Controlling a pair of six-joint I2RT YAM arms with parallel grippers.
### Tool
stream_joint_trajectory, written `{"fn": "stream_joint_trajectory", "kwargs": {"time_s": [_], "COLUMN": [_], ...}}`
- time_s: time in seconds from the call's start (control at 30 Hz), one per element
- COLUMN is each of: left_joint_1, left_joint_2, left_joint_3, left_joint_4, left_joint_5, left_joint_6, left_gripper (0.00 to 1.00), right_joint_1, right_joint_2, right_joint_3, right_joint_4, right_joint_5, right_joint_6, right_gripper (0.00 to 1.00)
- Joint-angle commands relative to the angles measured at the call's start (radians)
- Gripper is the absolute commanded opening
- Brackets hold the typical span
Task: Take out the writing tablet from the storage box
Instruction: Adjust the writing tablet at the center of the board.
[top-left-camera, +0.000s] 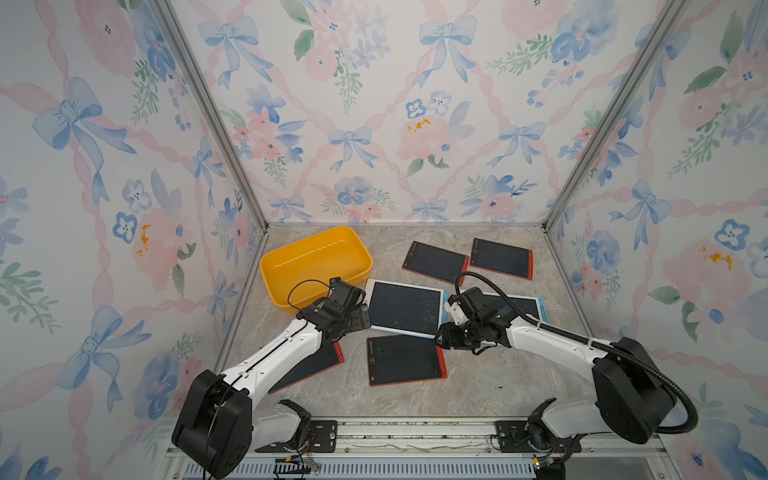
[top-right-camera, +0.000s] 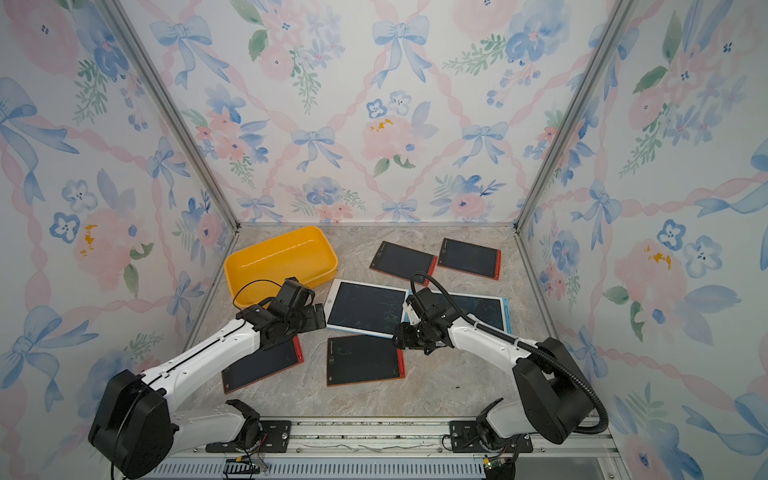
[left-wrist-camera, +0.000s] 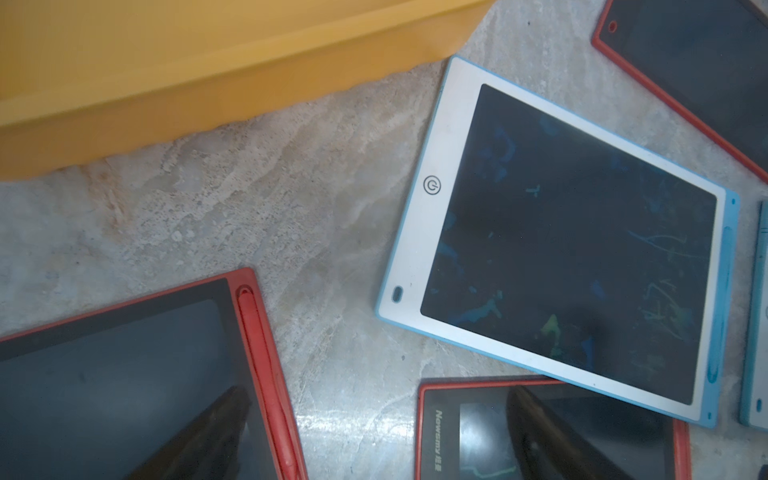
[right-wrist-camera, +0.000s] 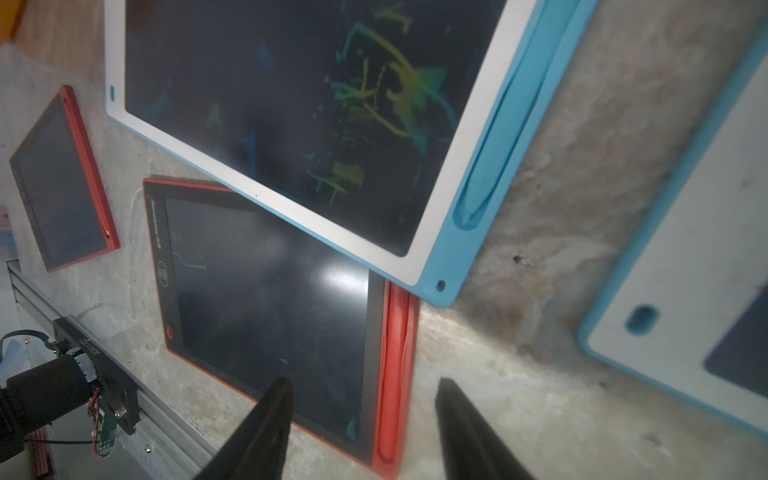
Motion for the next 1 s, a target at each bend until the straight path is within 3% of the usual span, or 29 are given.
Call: {"fn": "stream_joint_trajectory", "kwargs": {"time_s": [0.0, 0.2, 0.33, 0.67, 0.97], "left_joint_1": [-0.014, -0.032, -0.041, -0.058, -0.063], "left_joint_2": [-0.004, -0.003, 0.003, 0.022, 0.04], "left_joint_3": [-0.006, -0.018, -0.039, -0.051, -0.05], "left_joint_4": [0.005, 0.015, 0.023, 0.043, 0.051], "left_joint_5": [0.005, 0.004, 0.002, -0.005, -0.006], "left_joint_6": [-0.033, -0.032, -0.031, -0.037, -0.039], "left_gripper": [0.98, 0.98, 0.98, 0.98, 0.98], "right_joint_1": [0.052, 0.122, 0.16, 0.133, 0.13], "right_joint_2": [0.0, -0.002, -0.018, -0.019, 0.035], "right_joint_3": [-0.028, -0.077, -0.078, -0.047, -0.055], "right_joint_4": [0.003, 0.052, 0.02, -0.035, 0.01], "right_joint_5": [0.042, 0.037, 0.099, 0.142, 0.104], "right_joint_6": [0.037, 0.094, 0.089, 0.031, 0.025], "right_gripper": [0.59, 0.59, 0.58, 0.6, 0.61]}}
